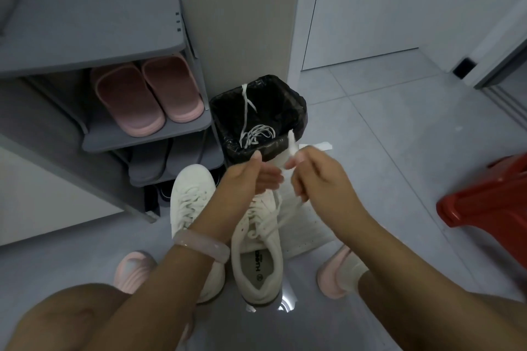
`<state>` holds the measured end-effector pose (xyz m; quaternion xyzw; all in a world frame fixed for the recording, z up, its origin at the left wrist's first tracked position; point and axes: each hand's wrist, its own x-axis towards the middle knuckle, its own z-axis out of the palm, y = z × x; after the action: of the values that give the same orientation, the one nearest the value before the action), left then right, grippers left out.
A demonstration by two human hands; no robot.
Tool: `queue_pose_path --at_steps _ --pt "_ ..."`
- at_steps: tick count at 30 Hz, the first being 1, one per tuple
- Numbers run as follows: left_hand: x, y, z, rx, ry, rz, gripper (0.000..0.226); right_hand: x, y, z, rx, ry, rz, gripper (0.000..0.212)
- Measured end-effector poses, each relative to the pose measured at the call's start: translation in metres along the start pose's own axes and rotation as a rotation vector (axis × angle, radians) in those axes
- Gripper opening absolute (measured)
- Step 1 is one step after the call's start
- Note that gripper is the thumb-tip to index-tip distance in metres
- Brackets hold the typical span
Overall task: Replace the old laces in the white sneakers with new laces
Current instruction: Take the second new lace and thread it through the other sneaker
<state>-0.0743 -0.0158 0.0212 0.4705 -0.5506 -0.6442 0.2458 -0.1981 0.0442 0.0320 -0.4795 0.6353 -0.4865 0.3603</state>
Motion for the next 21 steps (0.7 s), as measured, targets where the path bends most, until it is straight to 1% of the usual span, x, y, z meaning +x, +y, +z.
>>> queue_pose_path --at_steps 1,2,3,6,7,8,9,10,11,12,13,14,15,17,18,19,21 --pt "-0.004 0.005 -0.001 -0.069 -0.082 -0.059 0.053 -0.001 -0.001 0.006 -0.048 -0.095 -0.011 0.028" --pt "-0.008 0.008 -0.002 -0.137 -0.135 -0.077 0.055 -0.003 -0.001 0.012 -0.096 -0.189 -0.005 0.029" --pt "-0.012 0.01 -0.004 -0.186 -0.146 -0.057 0.051 -0.005 0.0 0.017 -0.151 -0.275 0.002 0.031" --pt "-0.014 0.015 -0.015 -0.356 -0.065 0.013 0.036 -0.009 -0.001 0.027 -0.205 -0.541 0.061 0.03" --pt "-0.013 0.017 -0.022 -0.427 -0.04 0.014 0.034 -0.009 0.001 0.028 -0.199 -0.591 0.078 0.03" --pt "-0.013 0.02 -0.029 -0.47 -0.026 0.017 0.031 -0.007 0.005 0.03 -0.214 -0.597 0.077 0.028" --pt "-0.014 0.022 -0.036 -0.461 -0.009 0.024 0.029 -0.005 0.011 0.031 -0.295 -0.56 0.055 0.022" --pt "-0.014 0.022 -0.044 -0.399 0.01 0.033 0.026 -0.003 0.018 0.032 -0.43 -0.52 0.019 0.018" --pt "-0.015 0.022 -0.05 -0.309 0.032 0.045 0.025 -0.002 0.026 0.034 -0.588 -0.506 0.004 0.022" --pt "-0.017 0.02 -0.056 -0.217 0.057 0.057 0.025 -0.002 0.033 0.036 -0.737 -0.534 0.005 0.03" --pt "-0.018 0.019 -0.06 -0.139 0.08 0.064 0.026 -0.005 0.039 0.04 -0.862 -0.597 0.009 0.035" --pt "-0.019 0.017 -0.063 -0.079 0.092 0.064 0.028 -0.008 0.043 0.043 -0.949 -0.647 -0.007 0.036" --pt "-0.02 0.015 -0.066 -0.032 0.098 0.058 0.03 -0.011 0.045 0.047 -0.998 -0.66 -0.044 0.034" --pt "-0.021 0.008 -0.071 0.061 0.113 0.042 0.032 -0.014 0.048 0.05 -0.985 -0.619 -0.131 0.027" --pt "-0.022 0.005 -0.073 0.108 0.11 0.037 0.031 -0.014 0.047 0.048 -0.935 -0.591 -0.156 0.024" --pt "-0.023 0.003 -0.074 0.147 0.101 0.031 0.029 -0.01 0.047 0.046 -0.863 -0.547 -0.149 0.021" --pt "-0.023 -0.002 -0.073 0.211 0.093 0.008 0.024 0.0 0.047 0.032 -0.774 -0.426 -0.053 0.014"
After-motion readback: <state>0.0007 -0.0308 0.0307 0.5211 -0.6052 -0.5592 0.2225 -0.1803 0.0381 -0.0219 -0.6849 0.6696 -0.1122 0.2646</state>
